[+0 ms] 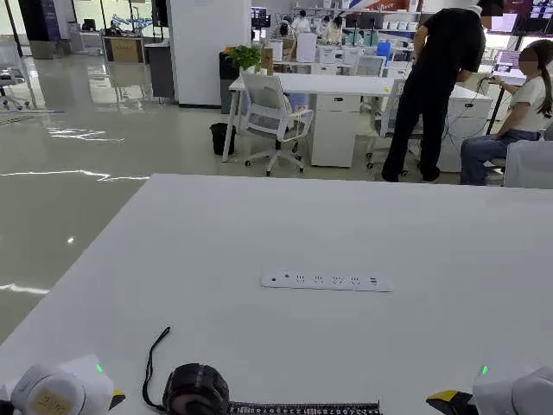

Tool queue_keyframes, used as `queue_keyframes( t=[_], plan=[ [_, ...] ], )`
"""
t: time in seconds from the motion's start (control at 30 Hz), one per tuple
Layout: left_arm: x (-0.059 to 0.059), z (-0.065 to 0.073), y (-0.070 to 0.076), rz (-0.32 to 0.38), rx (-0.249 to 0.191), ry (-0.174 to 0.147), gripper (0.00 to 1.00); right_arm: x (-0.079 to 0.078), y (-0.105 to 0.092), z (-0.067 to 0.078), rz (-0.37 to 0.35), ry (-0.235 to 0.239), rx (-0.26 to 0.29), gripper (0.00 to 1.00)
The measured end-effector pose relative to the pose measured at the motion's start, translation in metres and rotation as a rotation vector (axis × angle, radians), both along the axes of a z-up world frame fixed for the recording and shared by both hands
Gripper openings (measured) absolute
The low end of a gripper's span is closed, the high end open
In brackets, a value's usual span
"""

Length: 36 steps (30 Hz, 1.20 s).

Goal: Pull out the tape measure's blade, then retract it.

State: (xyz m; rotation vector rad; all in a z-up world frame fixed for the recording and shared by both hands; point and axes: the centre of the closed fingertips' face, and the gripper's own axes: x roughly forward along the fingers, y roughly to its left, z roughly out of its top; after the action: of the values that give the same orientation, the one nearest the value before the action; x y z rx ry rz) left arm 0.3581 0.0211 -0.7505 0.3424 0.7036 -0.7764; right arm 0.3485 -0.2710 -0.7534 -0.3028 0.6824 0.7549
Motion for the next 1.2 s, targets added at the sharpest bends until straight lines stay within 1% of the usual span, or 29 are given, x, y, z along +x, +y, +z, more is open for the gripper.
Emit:
queue_keyframes(
  t=[0.1, 0.17, 0.27, 0.37, 0.47, 0.57, 0.7, 0.77, 0.87, 0.97, 1.07, 1.13, 1.2],
  plan=[
    [-0.004, 0.001, -0.005, 0.013, 0.001, -0.01, 0.82, -0.003, 0.002, 0.002, -0.022, -0.006, 0.009, 0.76],
    [-0.005, 0.004, -0.008, 0.032, -0.013, -0.021, 0.83, -0.004, 0.003, 0.004, -0.04, -0.012, 0.014, 0.78],
    [-0.008, 0.007, -0.011, 0.053, -0.024, -0.029, 0.84, -0.006, 0.005, 0.008, -0.078, -0.019, 0.03, 0.81],
    [-0.011, 0.01, -0.015, 0.076, -0.037, -0.044, 0.85, -0.009, 0.007, 0.011, -0.106, -0.037, 0.047, 0.83],
    [-0.015, 0.01, -0.017, 0.098, -0.047, -0.048, 0.88, -0.014, 0.009, 0.011, -0.136, -0.037, 0.066, 0.84],
    [-0.019, 0.011, -0.02, 0.111, -0.057, -0.051, 0.89, -0.016, 0.011, 0.011, -0.153, -0.043, 0.063, 0.87],
    [-0.019, 0.012, -0.022, 0.131, -0.059, -0.064, 0.94, -0.015, 0.012, 0.017, -0.183, -0.066, 0.083, 0.89],
    [-0.019, 0.013, -0.022, 0.143, -0.064, -0.065, 0.96, -0.014, 0.011, 0.019, -0.199, -0.07, 0.089, 0.89],
    [-0.02, 0.014, -0.025, 0.148, -0.08, -0.064, 0.96, -0.016, 0.012, 0.018, -0.198, -0.069, 0.081, 0.9],
    [-0.022, 0.013, -0.026, 0.145, -0.072, -0.068, 0.99, -0.014, 0.013, 0.021, -0.217, -0.076, 0.108, 0.91],
    [-0.024, 0.014, -0.026, 0.15, -0.08, -0.064, 0.99, -0.016, 0.015, 0.021, -0.217, -0.073, 0.107, 0.91],
    [-0.025, 0.013, -0.025, 0.157, -0.087, -0.052, 0.99, -0.017, 0.017, 0.02, -0.212, -0.075, 0.105, 0.92],
    [-0.025, 0.013, -0.025, 0.159, -0.088, -0.049, 0.99, -0.018, 0.017, 0.02, -0.211, -0.07, 0.105, 0.92]
  ],
)
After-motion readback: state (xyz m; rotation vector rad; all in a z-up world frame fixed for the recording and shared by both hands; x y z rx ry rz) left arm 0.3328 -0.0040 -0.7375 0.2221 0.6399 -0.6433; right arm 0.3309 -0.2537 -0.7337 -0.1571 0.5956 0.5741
